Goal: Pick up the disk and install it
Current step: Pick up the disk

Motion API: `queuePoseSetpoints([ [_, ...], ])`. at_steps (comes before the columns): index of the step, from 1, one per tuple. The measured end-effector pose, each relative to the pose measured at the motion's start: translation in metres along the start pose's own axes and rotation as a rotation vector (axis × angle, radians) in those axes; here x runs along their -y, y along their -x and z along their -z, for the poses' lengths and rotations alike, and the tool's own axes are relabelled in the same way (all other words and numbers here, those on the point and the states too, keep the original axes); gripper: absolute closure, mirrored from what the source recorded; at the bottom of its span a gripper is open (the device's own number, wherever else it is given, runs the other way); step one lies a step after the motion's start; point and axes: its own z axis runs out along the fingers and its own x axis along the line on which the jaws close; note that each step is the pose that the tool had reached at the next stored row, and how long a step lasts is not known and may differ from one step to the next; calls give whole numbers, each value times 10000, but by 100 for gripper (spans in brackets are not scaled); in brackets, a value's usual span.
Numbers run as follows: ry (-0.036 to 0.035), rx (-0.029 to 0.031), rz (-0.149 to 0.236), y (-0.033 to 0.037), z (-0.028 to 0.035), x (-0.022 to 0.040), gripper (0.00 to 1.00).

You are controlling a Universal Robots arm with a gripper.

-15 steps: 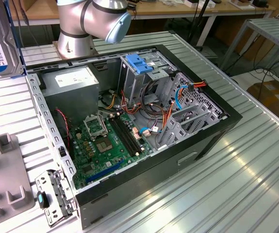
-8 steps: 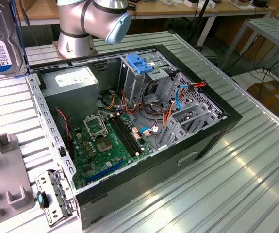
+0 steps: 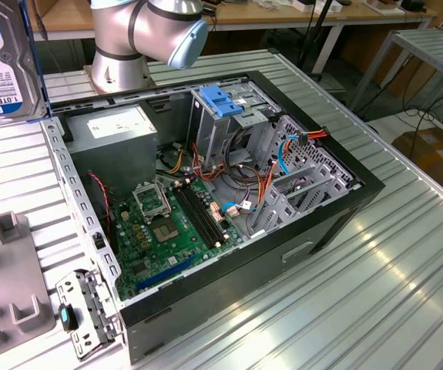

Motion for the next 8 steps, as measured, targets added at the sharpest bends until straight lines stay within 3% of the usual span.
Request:
queuePoseSetpoints([
  [8, 0, 0, 1, 1, 0, 31, 63],
])
